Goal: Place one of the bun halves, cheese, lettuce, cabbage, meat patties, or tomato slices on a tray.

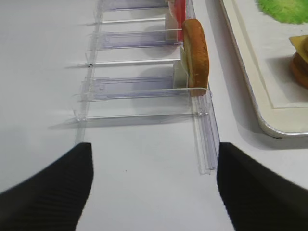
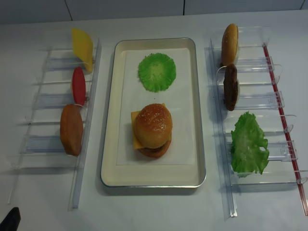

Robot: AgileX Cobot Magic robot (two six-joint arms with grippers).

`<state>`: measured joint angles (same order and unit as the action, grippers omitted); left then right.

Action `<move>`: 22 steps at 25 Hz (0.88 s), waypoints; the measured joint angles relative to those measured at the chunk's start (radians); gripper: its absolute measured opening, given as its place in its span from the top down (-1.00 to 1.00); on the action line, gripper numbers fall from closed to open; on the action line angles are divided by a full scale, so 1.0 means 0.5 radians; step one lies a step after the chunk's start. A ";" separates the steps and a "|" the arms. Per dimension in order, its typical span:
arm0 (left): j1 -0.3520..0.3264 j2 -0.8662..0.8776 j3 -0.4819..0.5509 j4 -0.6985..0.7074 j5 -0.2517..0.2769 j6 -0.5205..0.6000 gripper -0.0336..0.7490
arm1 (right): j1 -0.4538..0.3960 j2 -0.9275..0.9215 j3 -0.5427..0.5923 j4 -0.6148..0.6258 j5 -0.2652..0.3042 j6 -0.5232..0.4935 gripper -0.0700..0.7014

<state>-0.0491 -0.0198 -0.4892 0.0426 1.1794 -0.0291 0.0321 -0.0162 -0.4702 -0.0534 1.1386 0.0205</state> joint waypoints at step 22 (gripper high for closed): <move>0.000 0.000 0.000 0.000 0.000 0.000 -0.35 | 0.000 0.000 0.000 0.000 0.000 0.000 -0.97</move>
<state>-0.0491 -0.0198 -0.4892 0.0426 1.1794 -0.0291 0.0321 -0.0162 -0.4702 -0.0534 1.1386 0.0205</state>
